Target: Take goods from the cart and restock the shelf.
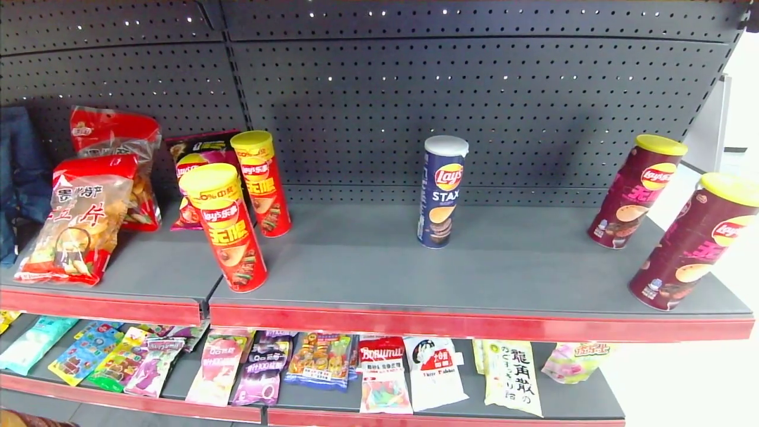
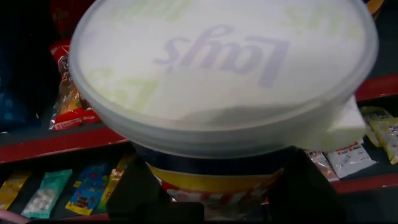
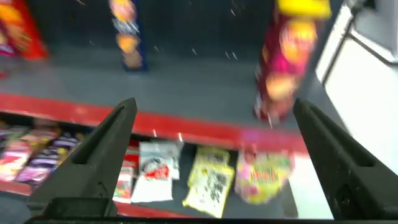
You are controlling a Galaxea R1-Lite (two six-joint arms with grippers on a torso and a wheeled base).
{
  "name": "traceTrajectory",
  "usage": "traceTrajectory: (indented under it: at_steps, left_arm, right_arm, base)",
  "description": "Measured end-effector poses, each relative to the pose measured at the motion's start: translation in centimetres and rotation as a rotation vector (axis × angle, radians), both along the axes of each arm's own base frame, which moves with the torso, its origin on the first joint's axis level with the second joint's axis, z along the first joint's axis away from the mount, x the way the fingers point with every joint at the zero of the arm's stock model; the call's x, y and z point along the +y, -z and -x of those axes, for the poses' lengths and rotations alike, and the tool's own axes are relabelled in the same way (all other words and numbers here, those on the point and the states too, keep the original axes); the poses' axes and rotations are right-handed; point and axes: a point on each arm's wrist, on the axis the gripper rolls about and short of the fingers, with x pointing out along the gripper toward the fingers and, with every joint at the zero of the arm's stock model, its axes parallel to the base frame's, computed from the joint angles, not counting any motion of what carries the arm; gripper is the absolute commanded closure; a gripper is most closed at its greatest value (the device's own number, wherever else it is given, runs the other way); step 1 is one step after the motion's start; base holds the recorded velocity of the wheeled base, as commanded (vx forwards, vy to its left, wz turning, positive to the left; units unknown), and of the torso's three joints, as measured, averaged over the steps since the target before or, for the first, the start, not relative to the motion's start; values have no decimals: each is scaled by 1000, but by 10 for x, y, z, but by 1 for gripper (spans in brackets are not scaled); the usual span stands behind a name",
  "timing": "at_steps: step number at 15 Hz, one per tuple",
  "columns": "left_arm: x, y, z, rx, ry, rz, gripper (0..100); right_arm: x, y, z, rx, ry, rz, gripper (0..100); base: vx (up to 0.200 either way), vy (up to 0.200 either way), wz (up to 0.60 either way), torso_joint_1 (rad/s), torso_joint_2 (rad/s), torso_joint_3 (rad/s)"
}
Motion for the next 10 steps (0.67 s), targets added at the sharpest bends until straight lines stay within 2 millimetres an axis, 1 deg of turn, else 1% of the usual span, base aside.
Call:
traceTrajectory:
  at_steps: [1, 2, 3, 4, 5, 7, 10]
  left_arm:
    - [0, -1, -2, 4, -18, 0, 100]
    - [1, -2, -3, -1, -28, -1, 100]
    - [1, -3, -4, 1, -34, -2, 100]
    - [1, -4, -4, 2, -35, -3, 100]
    - [1, -4, -5, 4, -39, -4, 100]
    - [1, -4, -6, 8, -65, -6, 100]
    - [2, -7, -5, 0, -79, -7, 100]
  right_arm:
    - [1, -26, -9, 15, -52, 16, 0]
    - [2, -43, -23, 48, -101, 25, 0]
    - [4, -57, -45, 94, -163, 31, 0]
    - [9, -68, -70, 132, -232, 33, 0]
    - [15, -74, -92, 151, -287, 34, 0]
    - [36, -80, -146, 176, -386, 37, 0]
    - [73, -70, -214, 215, -475, 43, 0]
  base:
    - [0, 0, 0, 0, 0, 0]
    - [0, 0, 0, 0, 0, 0]
    - [0, 0, 0, 0, 0, 0]
    - [0, 0, 0, 0, 0, 0]
    - [0, 0, 0, 0, 0, 0]
    - [0, 0, 0, 0, 0, 0]
    - [0, 0, 0, 0, 0, 0]
